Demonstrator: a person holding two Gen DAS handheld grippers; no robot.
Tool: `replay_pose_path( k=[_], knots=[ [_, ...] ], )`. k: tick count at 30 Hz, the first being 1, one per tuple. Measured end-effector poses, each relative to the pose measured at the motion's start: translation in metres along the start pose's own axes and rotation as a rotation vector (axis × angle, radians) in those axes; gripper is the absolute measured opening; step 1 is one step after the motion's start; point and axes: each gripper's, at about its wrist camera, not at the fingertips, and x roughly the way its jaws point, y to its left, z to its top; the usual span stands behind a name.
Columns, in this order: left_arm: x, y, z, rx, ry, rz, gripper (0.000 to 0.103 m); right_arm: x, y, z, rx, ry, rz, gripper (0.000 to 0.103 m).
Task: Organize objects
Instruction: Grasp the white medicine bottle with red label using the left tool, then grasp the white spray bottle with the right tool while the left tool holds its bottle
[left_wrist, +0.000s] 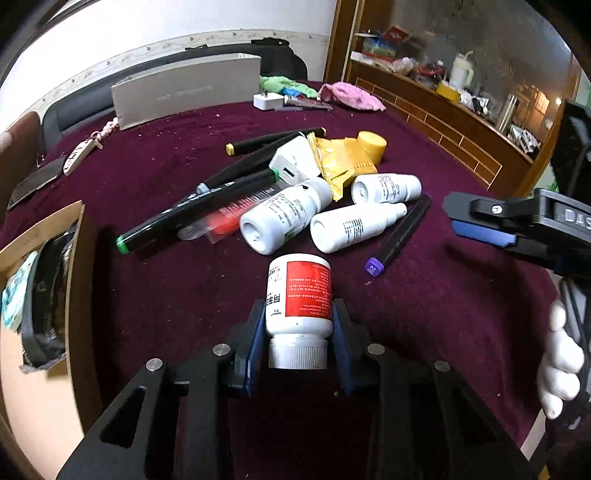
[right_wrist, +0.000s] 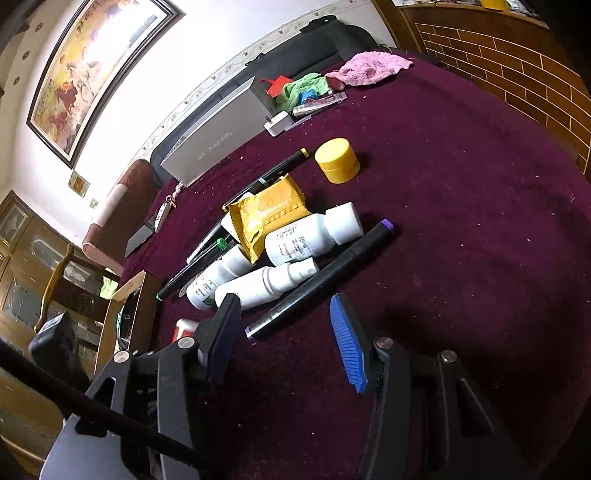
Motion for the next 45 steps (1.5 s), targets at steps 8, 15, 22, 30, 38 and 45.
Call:
replay_pose_path(
  k=[8, 15, 22, 30, 38, 45],
  knots=[
    [0.030, -0.009, 0.014, 0.007, 0.045, 0.056, 0.035, 0.007, 0.021, -0.001, -0.048, 0.033, 0.006, 0.049],
    [0.017, -0.002, 0.004, -0.078, 0.017, -0.007, 0.029, 0.019, 0.043, 0.003, -0.107, 0.091, 0.012, 0.049],
    [-0.042, 0.030, -0.027, -0.227, -0.077, -0.118, 0.029, 0.056, 0.082, 0.012, -0.404, 0.153, -0.106, 0.049],
    [-0.074, 0.038, -0.038, -0.237, -0.149, -0.139, 0.029, 0.089, 0.094, 0.010, -0.590, 0.285, -0.188, 0.057],
    [-0.079, 0.041, -0.045, -0.250, -0.157, -0.142, 0.029, 0.096, 0.115, -0.013, -0.866, 0.309, -0.342, 0.056],
    [-0.080, 0.047, -0.049, -0.282, -0.162, -0.152, 0.029, 0.096, 0.109, -0.003, -0.663, 0.524, -0.037, 0.055]
  ],
)
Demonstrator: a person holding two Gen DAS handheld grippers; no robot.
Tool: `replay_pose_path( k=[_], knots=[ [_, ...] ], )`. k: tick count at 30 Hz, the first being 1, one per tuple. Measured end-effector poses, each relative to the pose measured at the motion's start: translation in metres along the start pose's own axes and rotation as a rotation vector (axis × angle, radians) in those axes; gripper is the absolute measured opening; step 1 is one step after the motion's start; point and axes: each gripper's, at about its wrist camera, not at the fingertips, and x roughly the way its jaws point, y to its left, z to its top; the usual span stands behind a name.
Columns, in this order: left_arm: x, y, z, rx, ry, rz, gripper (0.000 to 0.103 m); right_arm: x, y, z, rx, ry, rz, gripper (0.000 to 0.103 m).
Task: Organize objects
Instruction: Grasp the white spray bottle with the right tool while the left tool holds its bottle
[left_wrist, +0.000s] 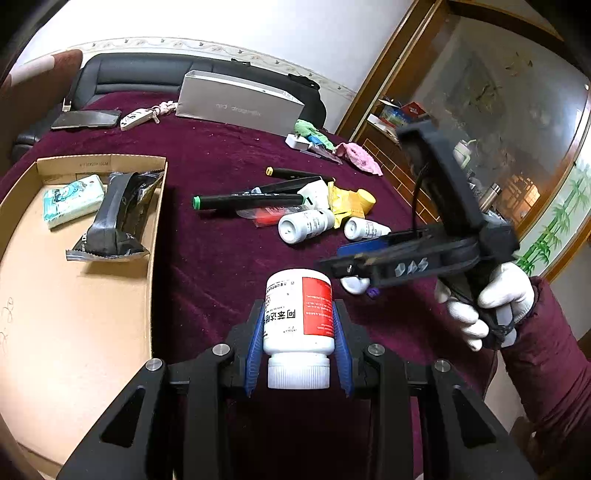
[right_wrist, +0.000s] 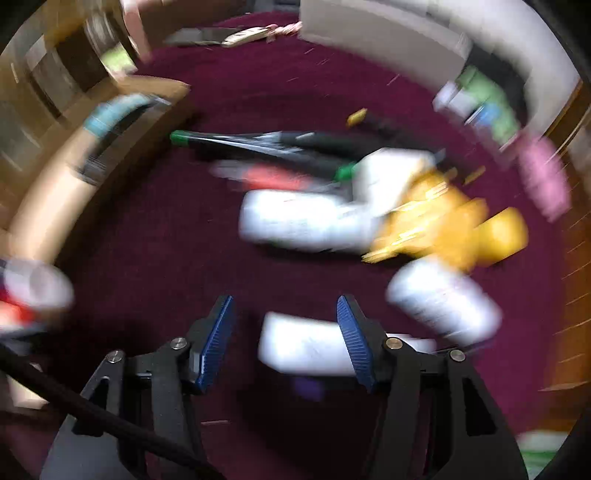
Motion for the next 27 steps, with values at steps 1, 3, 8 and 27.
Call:
replay_pose_path(
  k=[1, 3, 8, 27],
  knots=[
    [0.000, 0.001, 0.000, -0.003, 0.001, 0.000, 0.029, -0.002, -0.002, 0.001, 0.014, -0.013, 0.000, 0.055],
    [-0.001, 0.002, 0.000, -0.008, 0.002, -0.001, 0.029, -0.011, -0.007, 0.003, 0.017, -0.045, -0.082, 0.055],
    [-0.004, 0.003, 0.000, -0.007, -0.009, -0.021, 0.029, -0.038, -0.033, -0.017, 0.161, -0.071, -0.134, 0.055],
    [-0.013, 0.013, -0.004, -0.033, -0.026, -0.032, 0.029, -0.018, -0.037, -0.045, 0.465, -0.073, -0.188, 0.035]
  ],
)
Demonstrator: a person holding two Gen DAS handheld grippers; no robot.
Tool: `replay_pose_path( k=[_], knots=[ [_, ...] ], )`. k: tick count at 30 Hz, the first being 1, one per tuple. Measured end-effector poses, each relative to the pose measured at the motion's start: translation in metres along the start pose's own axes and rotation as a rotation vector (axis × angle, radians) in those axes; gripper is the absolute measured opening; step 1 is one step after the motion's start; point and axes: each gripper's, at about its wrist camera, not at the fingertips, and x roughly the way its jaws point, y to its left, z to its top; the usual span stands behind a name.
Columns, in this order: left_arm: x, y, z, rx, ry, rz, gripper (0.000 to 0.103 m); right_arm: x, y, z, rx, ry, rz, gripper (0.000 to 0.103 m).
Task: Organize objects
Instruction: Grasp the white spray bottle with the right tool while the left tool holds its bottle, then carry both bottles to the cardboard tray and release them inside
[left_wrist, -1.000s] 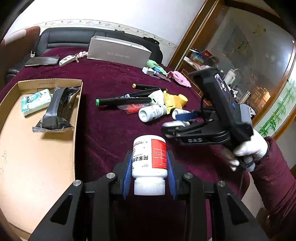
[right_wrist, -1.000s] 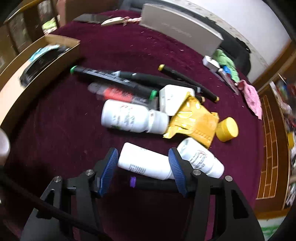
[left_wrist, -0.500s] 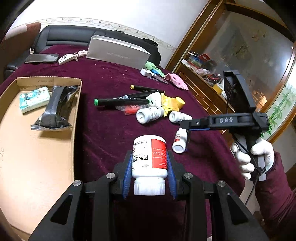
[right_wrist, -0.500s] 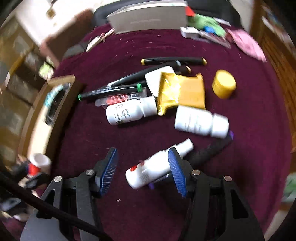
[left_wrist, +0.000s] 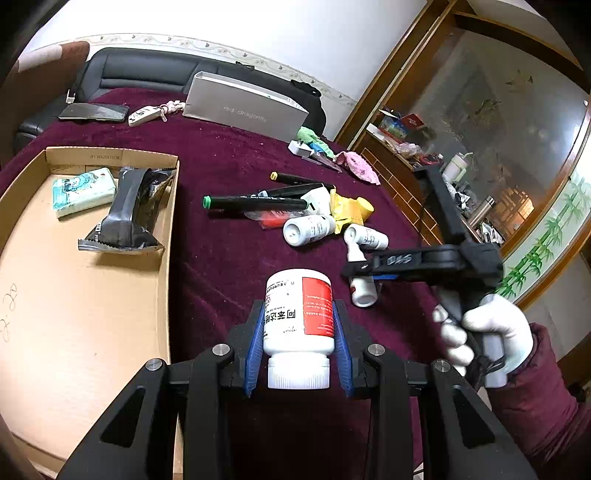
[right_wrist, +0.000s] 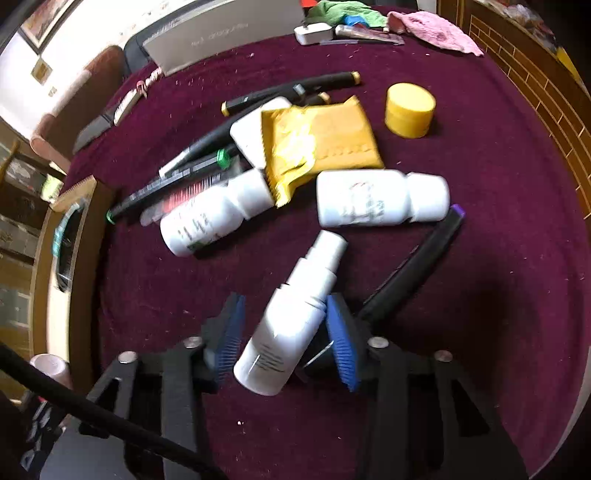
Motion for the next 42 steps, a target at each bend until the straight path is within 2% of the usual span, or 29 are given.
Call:
replay_pose_path(
  k=[3, 7, 11, 15, 20, 23, 25, 29, 33, 37, 42],
  knots=[
    [-0.006, 0.003, -0.001, 0.004, -0.014, 0.012, 0.029, -0.001, 0.012, -0.008, -0.062, -0.063, -0.086, 0.027],
    [-0.017, 0.010, -0.002, 0.004, -0.039, 0.047, 0.029, -0.007, 0.009, -0.019, -0.049, -0.080, -0.046, 0.027],
    [-0.038, 0.020, 0.001, -0.021, -0.070, 0.047, 0.029, -0.031, 0.013, -0.025, -0.027, -0.111, 0.101, 0.027],
    [-0.078, 0.034, 0.013, -0.050, -0.132, 0.066, 0.029, -0.071, 0.040, -0.024, -0.060, -0.131, 0.330, 0.028],
    [-0.131, 0.048, 0.046, -0.025, -0.229, 0.151, 0.029, -0.101, 0.119, 0.006, -0.146, -0.119, 0.584, 0.028],
    [-0.144, 0.060, 0.073, -0.010, -0.248, 0.212, 0.030, -0.106, 0.163, 0.025, -0.171, -0.098, 0.677, 0.028],
    [-0.137, 0.075, 0.091, -0.001, -0.234, 0.272, 0.030, -0.099, 0.192, 0.040, -0.172, -0.078, 0.725, 0.028],
    [-0.095, 0.118, 0.105, -0.025, -0.147, 0.363, 0.029, -0.041, 0.235, 0.058, -0.121, 0.015, 0.728, 0.028],
    [-0.048, 0.173, 0.102, -0.097, -0.046, 0.424, 0.029, 0.028, 0.243, 0.062, -0.048, 0.099, 0.683, 0.028],
    [-0.020, 0.204, 0.094, -0.138, 0.007, 0.441, 0.029, 0.065, 0.247, 0.056, -0.027, 0.148, 0.659, 0.028],
    [0.004, 0.217, 0.095, -0.127, 0.040, 0.482, 0.029, 0.080, 0.257, 0.053, -0.052, 0.152, 0.621, 0.028]
  ],
)
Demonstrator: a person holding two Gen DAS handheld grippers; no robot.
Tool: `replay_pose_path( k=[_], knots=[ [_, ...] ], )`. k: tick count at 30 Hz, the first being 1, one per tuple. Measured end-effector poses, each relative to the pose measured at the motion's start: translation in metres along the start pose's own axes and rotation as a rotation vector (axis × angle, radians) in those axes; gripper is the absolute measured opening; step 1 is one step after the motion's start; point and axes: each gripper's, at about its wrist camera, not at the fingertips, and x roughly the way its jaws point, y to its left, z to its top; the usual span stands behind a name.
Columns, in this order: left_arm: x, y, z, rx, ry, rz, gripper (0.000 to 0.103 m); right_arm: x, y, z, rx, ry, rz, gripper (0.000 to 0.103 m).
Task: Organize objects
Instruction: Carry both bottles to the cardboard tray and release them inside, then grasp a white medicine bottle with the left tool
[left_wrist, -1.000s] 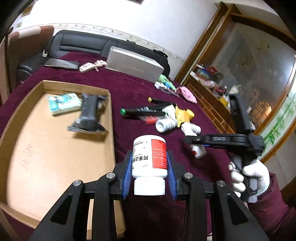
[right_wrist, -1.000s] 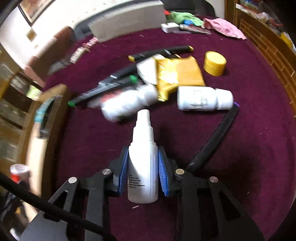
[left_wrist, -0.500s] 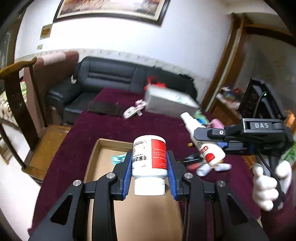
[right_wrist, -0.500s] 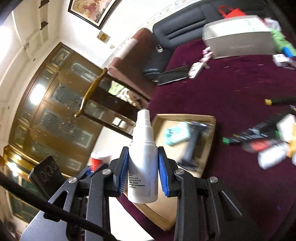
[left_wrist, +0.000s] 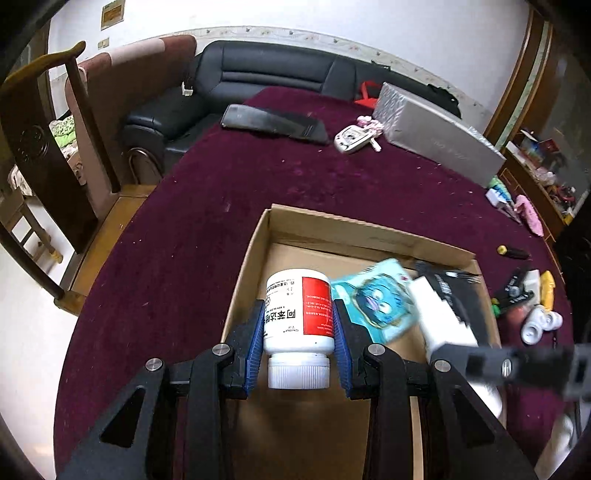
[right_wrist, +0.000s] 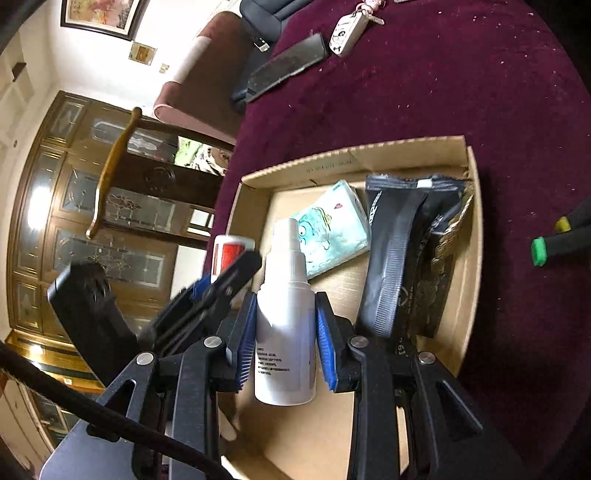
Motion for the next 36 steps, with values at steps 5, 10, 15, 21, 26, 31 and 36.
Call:
replay_pose_path(
  k=[5, 10, 15, 21, 26, 31, 36],
  knots=[
    [0.007, -0.004, 0.003, 0.025, -0.004, 0.026, 0.030, 0.012, 0.011, 0.002, -0.057, -0.006, -0.063, 0.028],
    [0.006, 0.003, 0.008, -0.029, -0.008, -0.011, 0.031, 0.010, 0.015, -0.004, -0.101, -0.018, -0.101, 0.028],
    [-0.006, 0.013, 0.011, -0.114, -0.026, -0.096, 0.041, 0.010, 0.016, -0.004, -0.114, -0.041, -0.117, 0.029],
    [-0.046, 0.021, 0.010, -0.177, -0.075, -0.160, 0.044, -0.001, 0.020, -0.006, -0.124, -0.049, -0.087, 0.035],
    [-0.090, 0.005, -0.004, -0.133, -0.136, -0.184, 0.052, -0.047, 0.023, -0.014, -0.174, -0.123, -0.082, 0.035],
    [-0.116, -0.039, -0.017, -0.053, -0.147, -0.279, 0.055, -0.128, -0.002, -0.038, -0.197, -0.257, -0.129, 0.041],
    [-0.114, -0.110, -0.034, 0.067, -0.088, -0.385, 0.060, -0.231, -0.080, -0.078, -0.070, -0.466, -0.246, 0.052]
  ],
)
